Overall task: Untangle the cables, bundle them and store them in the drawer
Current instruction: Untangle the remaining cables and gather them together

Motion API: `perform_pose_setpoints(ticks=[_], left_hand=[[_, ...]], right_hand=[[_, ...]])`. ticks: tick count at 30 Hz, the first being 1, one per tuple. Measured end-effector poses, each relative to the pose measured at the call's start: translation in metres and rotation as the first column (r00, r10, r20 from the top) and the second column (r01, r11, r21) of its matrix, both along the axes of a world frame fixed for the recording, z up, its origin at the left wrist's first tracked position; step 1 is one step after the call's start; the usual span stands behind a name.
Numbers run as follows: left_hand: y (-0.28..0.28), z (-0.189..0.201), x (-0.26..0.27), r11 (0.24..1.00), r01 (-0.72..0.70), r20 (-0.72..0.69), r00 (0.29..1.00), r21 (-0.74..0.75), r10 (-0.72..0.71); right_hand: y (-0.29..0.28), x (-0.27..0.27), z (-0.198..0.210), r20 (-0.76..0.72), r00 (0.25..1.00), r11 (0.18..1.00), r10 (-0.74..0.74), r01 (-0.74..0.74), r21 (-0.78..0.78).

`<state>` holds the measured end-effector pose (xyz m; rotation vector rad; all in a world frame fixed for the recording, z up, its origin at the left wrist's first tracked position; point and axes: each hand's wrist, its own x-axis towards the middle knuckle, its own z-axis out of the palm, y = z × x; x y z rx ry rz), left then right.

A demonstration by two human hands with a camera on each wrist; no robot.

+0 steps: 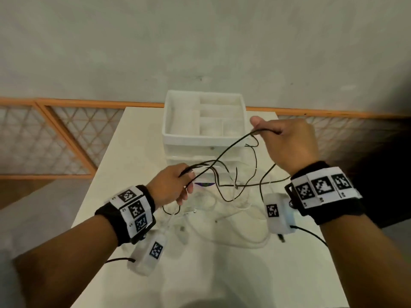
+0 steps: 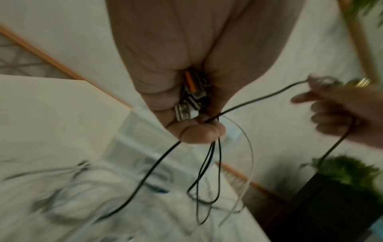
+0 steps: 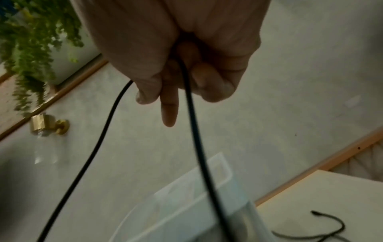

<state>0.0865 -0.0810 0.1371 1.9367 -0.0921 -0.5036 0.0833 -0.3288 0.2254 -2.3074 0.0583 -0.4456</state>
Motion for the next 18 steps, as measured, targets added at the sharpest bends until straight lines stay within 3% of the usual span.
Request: perform_pose_setpoints(ticks=[5, 10, 13, 16, 18], left_hand=[[0.015, -0.033, -0.007, 0.972, -0.109, -0.016, 0.993, 0.206, 0.115], [0.011, -0.028, -0.013, 0.966, -0.202, -0.048, 0.976, 0.159, 0.212], [-0.002, -0.011, -0.02, 0.965, -0.259, -0.077, 0.962, 0.027, 0.26], [-0.019, 0.015, -0.018, 0.964, -0.258, -0.034, 0.966, -0.057, 0.257], [-0.031, 0.033, -0.013, 0.969, -0.234, 0.01, 0.972, -0.077, 0.235]], right_hand=[[-0.051, 0.03, -0.009, -0.08, 0.976, 0.977, -0.203, 0.207, 0.049], [-0.078, 0.049, -0.03, -0.179, 0.955, 0.946, -0.237, 0.269, 0.179], [-0.081, 0.051, -0.043, -0.118, 0.971, 0.965, -0.209, 0.224, 0.137], [-0.069, 0.038, -0.049, -0.219, 0.973, 0.991, -0.078, 0.052, -0.122], [-0.05, 0.02, -0.046, -0.196, 0.98, 0.976, 0.036, -0.077, -0.205]])
